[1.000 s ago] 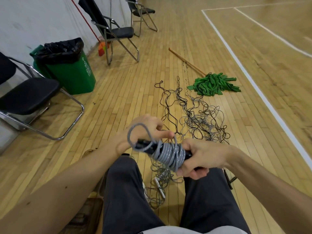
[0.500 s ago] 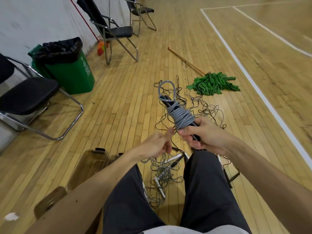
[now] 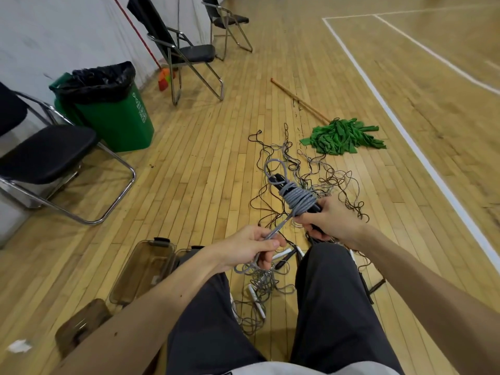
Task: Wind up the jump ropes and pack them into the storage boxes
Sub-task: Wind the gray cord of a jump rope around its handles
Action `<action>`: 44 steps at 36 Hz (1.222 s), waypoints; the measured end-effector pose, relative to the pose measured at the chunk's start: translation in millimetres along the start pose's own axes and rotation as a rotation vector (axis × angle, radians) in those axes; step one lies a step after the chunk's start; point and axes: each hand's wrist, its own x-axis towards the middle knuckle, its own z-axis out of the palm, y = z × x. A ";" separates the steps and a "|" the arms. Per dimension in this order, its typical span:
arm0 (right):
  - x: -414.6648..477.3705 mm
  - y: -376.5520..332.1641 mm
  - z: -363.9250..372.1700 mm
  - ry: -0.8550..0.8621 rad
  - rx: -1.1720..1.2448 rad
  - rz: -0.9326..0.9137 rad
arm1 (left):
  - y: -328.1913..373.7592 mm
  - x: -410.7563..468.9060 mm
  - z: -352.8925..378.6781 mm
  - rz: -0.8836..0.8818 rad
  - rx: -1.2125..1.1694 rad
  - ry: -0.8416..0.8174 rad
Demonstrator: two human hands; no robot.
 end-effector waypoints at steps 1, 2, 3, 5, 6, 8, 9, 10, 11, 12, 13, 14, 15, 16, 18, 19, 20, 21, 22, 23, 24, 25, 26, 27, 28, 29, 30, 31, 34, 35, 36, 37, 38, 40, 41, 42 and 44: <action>0.9 1.6 -0.6 0.014 -0.026 0.003 | 0.1 -0.4 -0.7 -0.004 0.012 -0.005; 1.2 2.9 -1.4 0.032 -0.056 0.005 | 0.3 -1.4 -1.6 -0.009 0.020 -0.009; 1.5 4.0 -2.6 0.051 -0.081 0.007 | 0.2 -2.3 -1.9 -0.015 0.023 -0.013; 2.3 7.0 -5.9 0.077 -0.098 0.018 | 0.4 -4.7 -1.4 -0.022 0.022 -0.009; 2.2 8.1 -6.7 0.077 -0.104 0.024 | 0.8 -6.4 -0.4 -0.022 0.034 0.003; 3.1 10.2 -5.5 0.081 -0.133 0.032 | 3.3 -8.9 3.2 -0.014 0.109 0.040; 3.7 11.3 -4.5 0.091 -0.146 0.038 | 4.8 -9.0 5.1 -0.009 0.167 0.065; 3.9 12.0 -3.5 0.103 -0.155 0.044 | 7.2 -9.0 6.7 -0.001 0.225 0.087; 4.4 12.2 -2.8 0.111 -0.160 0.049 | 10.2 -9.0 6.9 0.012 0.293 0.110; 4.5 11.9 -1.6 0.113 -0.162 0.054 | 13.3 -9.7 5.4 0.029 0.377 0.136; 4.4 11.3 -1.1 0.111 -0.165 0.059 | 17.5 -10.7 3.2 0.046 0.478 0.159; 4.2 10.7 0.0 0.104 -0.170 0.063 | 21.9 -12.3 0.1 0.056 0.580 0.182; 4.0 10.6 1.2 0.095 -0.172 0.067 | 27.0 -14.8 -2.9 0.062 0.668 0.199; 3.8 10.8 2.4 0.085 -0.169 0.070 | 33.0 -18.0 -5.3 0.072 0.759 0.213; 4.5 11.7 5.2 0.068 -0.161 0.074 | 45.5 -24.2 -7.7 0.103 1.005 0.245; 4.9 12.1 7.0 0.058 -0.162 0.081 | 51.0 -26.7 -7.8 0.118 1.148 0.263; 5.3 11.7 9.2 0.038 -0.165 0.091 | 56.4 -29.5 -7.2 0.134 1.279 0.280; 5.6 11.1 11.5 0.012 -0.167 0.106 | 61.4 -32.1 -6.6 0.146 1.389 0.289; 5.5 10.1 13.9 -0.015 -0.172 0.124 | 66.2 -34.4 -6.5 0.156 1.480 0.286; 5.5 9.0 16.3 -0.041 -0.185 0.145 | 70.2 -36.6 -7.6 0.177 1.558 0.271; 4.9 7.7 18.3 -0.072 -0.203 0.170 | 74.8 -38.7 -8.7 0.216 1.623 0.249; 3.8 6.0 20.5 -0.115 -0.218 0.197 | 79.2 -40.7 -10.4 0.266 1.680 0.221; 2.5 4.1 22.4 -0.164 -0.226 0.223 | 83.9 -42.9 -12.6 0.312 1.724 0.191; 0.9 1.4 24.8 -0.215 -0.235 0.239 | 87.2 -44.2 -15.9 0.346 1.756 0.167; -0.5 -1.4 27.0 -0.257 -0.252 0.242 | 90.8 -45.5 -19.0 0.372 1.776 0.151; -1.8 -4.6 29.0 -0.289 -0.277 0.234 | 94.4 -45.5 -22.4 0.391 1.785 0.140; -3.1 -8.2 31.1 -0.315 -0.302 0.221 | 98.1 -45.7 -25.9 0.404 1.791 0.133; -4.3 -11.6 33.1 -0.339 -0.323 0.207 | 101.6 -45.5 -29.0 0.419 1.795 0.125; -9.4 -21.8 38.9 -0.423 -0.349 0.165 | 112.0 -46.0 -38.7 0.515 1.783 0.141; -11.6 -25.0 40.9 -0.457 -0.360 0.151 | 112.4 -46.3 -42.7 0.591 1.757 0.163; -14.0 -29.1 42.5 -0.490 -0.379 0.139 | 110.8 -46.7 -47.8 0.683 1.716 0.196; -17.8 -32.4 43.2 -0.522 -0.396 0.129 | 108.7 -45.9 -51.4 0.745 1.660 0.208; -20.5 -38.1 45.5 -0.565 -0.425 0.111 | 105.5 -47.4 -55.8 0.779 1.608 0.224; -26.5 -47.1 48.3 -0.651 -0.465 0.066 | 102.7 -48.1 -57.2 0.712 1.515 0.230; -28.9 -51.5 48.9 -0.694 -0.475 0.041 | 102.8 -50.4 -56.1 0.638 1.440 0.227; -30.9 -56.0 49.3 -0.735 -0.478 0.021 | 101.9 -52.5 -56.7 0.567 1.334 0.216; -34.7 -62.4 47.4 -0.804 -0.451 -0.010 | 99.2 -55.9 -59.8 0.468 1.040 0.171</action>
